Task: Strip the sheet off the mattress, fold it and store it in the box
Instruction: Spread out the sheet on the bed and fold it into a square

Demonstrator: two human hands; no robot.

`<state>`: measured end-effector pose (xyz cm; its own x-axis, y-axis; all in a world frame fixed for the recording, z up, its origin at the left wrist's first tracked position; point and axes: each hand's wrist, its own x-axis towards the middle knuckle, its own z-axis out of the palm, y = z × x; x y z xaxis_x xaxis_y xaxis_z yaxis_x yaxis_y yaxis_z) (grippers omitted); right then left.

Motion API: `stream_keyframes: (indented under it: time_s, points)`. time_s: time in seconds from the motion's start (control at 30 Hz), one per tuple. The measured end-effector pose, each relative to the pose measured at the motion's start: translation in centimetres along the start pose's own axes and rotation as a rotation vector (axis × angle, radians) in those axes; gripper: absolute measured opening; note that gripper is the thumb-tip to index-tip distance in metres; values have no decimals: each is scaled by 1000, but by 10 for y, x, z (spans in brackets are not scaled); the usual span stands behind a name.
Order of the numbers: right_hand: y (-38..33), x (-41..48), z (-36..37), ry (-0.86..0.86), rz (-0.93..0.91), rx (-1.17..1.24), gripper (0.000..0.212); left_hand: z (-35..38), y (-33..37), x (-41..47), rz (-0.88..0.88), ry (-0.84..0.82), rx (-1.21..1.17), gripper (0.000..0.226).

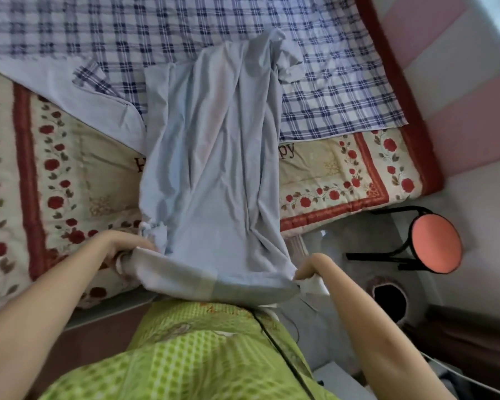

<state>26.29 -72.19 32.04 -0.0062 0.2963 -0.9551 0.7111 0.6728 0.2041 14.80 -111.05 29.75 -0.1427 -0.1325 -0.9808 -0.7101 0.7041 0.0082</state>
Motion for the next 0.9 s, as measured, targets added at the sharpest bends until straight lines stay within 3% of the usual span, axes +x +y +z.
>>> stream_keyframes:
  time_s: [0.07, 0.1, 0.17, 0.2, 0.3, 0.43, 0.53, 0.63, 0.7, 0.73, 0.83, 0.9]
  points:
    - [-15, -13, -21, 176, -135, 432, 58, -27, 18, -17, 195, -13, -281, 70]
    - [-20, -15, -33, 405, -239, 666, 56, -44, 28, -21, 312, 23, -416, 73]
    - [-30, -35, -56, 737, -416, 984, 42, -73, 48, -40, 567, 179, -657, 59]
    - [-36, -46, -66, 802, -517, 1093, 36, -78, 57, -52, 666, 217, -762, 43]
    - [-47, -60, -80, 714, -704, 1260, 39, -84, 71, -75, 859, 198, -887, 7]
    - [-54, -71, -75, 572, -794, 1307, 32, -82, 76, -84, 915, 134, -899, 5]
    - [-63, -83, -62, 634, -820, 1051, 26, -66, 74, -97, 948, 71, -931, 4]
    - [-74, -104, -45, 976, -832, 293, 16, -43, 75, -116, 1017, -1, -898, 22]
    - [-86, -127, -32, 1139, -829, 65, 33, -24, 76, -132, 1055, -52, -893, 33]
    - [-94, -141, -23, 1144, -882, 23, 41, -15, 78, -139, 1062, -82, -900, 35]
    - [-121, -167, 10, 951, -1026, -57, 68, 15, 83, -157, 1069, -138, -951, 46]
    - [-134, -169, 29, 885, -1032, 62, 77, 33, 85, -165, 1065, -150, -1051, 37]
